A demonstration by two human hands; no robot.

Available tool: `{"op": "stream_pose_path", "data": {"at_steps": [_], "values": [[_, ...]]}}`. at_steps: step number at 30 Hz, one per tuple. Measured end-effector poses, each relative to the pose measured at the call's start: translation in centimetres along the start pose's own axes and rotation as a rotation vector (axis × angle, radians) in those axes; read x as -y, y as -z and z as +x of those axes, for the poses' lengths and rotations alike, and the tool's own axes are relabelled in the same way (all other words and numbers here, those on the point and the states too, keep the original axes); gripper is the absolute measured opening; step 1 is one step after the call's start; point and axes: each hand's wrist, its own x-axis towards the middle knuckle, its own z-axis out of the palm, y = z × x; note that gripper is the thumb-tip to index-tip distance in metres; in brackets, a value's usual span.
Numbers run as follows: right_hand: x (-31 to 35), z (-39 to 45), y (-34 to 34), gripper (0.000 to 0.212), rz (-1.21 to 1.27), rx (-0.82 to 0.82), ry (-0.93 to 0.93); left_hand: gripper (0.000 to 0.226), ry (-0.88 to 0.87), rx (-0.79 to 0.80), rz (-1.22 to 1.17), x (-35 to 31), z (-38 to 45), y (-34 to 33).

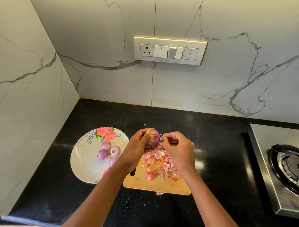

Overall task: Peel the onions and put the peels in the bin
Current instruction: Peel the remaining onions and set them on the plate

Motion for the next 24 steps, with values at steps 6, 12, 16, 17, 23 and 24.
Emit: {"op": "stream_pose_path", "data": {"at_steps": [6, 12, 16, 17, 23, 24], "values": [[-0.6, 0.6, -0.5, 0.012, 0.283, 0.082, -0.286, 0.031, 0.060, -0.047, -0.130, 0.2, 0.0, -0.3], [0.3, 0.3, -0.6, 0.029, 0.339, 0.199, -0.242, 0.026, 0.028, -0.042, -0.077, -0.1, -0.1, -0.2], [0.2, 0.3, -0.7, 0.018, 0.337, 0.130, -0.227, 0.023, 0.069, -0.014, -0.161, -0.6, -0.1, 0.0], [0.2, 0.4, -0.6, 0.016, 0.329, 0.126, -0.209, 0.023, 0.069, -0.006, -0.166, -0.7, -0.1, 0.1], [0.0, 0.6, -1.2, 0.009, 0.122, 0.047, -0.129, 0.028, 0.058, 0.004, -0.213, -0.2, -0.1, 0.2], [0.0, 0.6, -1.3, 0.007, 0.112, 0.024, -0.139, 0.028, 0.064, 0.006, -0.236, -0.1, -0.2, 0.1]]}}
